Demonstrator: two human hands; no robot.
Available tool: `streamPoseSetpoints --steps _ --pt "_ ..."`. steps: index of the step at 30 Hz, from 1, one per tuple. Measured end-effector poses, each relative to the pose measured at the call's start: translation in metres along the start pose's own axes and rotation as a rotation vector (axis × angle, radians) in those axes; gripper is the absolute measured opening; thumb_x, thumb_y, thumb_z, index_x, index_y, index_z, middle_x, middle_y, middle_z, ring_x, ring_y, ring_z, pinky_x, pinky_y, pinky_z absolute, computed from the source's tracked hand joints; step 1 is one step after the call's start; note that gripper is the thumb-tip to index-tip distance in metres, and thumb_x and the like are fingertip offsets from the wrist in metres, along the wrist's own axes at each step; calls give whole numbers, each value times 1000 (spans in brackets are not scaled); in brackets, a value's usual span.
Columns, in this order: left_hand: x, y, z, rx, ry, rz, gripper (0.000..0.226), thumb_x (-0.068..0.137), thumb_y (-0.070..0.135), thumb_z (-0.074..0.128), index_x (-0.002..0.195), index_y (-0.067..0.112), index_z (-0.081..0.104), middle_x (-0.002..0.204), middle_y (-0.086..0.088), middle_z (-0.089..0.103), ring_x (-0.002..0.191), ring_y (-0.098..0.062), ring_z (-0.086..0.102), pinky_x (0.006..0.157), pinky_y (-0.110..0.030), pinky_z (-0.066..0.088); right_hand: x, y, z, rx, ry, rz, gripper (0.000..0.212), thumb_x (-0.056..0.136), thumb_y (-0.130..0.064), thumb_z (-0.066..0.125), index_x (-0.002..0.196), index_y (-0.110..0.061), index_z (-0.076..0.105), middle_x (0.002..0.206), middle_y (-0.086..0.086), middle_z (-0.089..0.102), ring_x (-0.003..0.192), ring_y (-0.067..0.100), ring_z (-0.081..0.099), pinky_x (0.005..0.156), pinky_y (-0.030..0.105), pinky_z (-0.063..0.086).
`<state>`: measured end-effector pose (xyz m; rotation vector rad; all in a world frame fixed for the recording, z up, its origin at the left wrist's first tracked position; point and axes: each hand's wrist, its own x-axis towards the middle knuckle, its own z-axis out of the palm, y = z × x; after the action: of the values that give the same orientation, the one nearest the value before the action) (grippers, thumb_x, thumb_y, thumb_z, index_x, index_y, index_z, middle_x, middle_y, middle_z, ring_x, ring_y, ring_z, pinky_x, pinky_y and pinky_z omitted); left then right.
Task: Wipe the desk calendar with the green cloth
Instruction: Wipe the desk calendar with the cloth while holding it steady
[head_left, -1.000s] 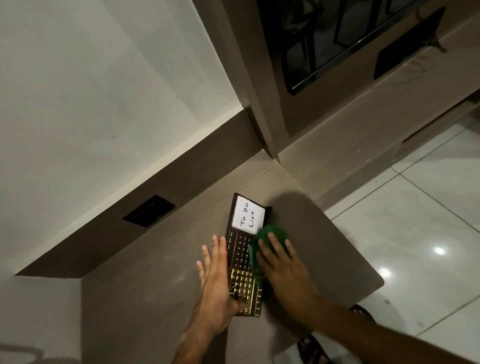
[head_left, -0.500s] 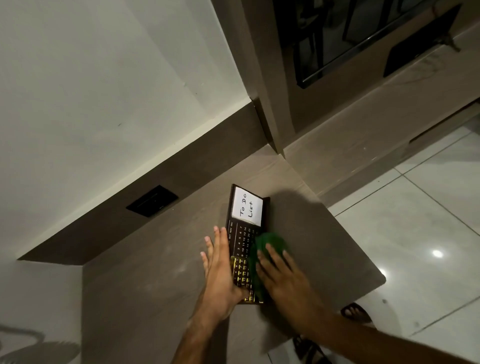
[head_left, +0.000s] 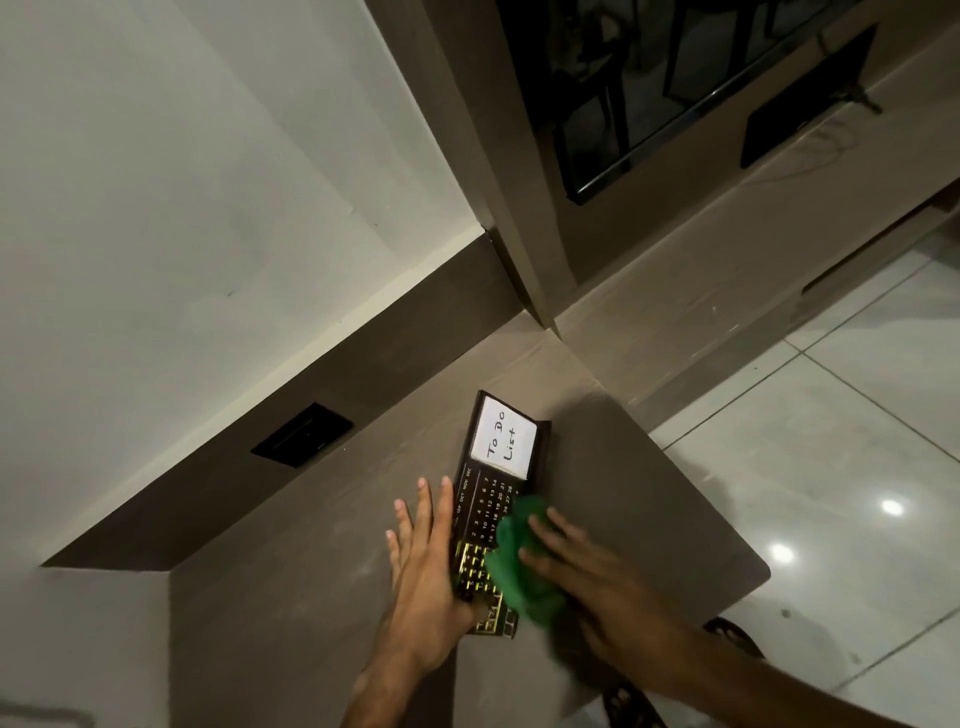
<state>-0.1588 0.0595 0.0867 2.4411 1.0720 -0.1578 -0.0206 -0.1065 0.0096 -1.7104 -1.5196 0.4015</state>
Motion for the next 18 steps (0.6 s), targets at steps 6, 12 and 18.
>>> streamPoseSetpoints --steps 6,12,18 --pt "-15 1 8 -69 76 -86 121 72 13 79 149 34 -12 159 8 -21 146 -19 -25 120 -44 -13 46 -11 5 39 148 25 83 86 -15 60 150 -45 15 161 10 15 146 29 14 104 48 38" --pt "-16 -4 11 -52 47 -65 114 75 11 74 149 36 -10 159 11 -20 146 -18 -25 116 -43 -15 69 -1 31 -278 5 -212 83 77 -5 61 150 -25 27 156 13 26 144 38 14 109 44 34" --pt "-15 -4 12 -77 46 -67 120 74 7 72 142 46 -17 158 15 -22 145 -15 -27 114 -40 -18 124 23 -1 -355 140 -19 83 70 4 72 143 -24 43 152 9 37 141 38 25 95 47 47"
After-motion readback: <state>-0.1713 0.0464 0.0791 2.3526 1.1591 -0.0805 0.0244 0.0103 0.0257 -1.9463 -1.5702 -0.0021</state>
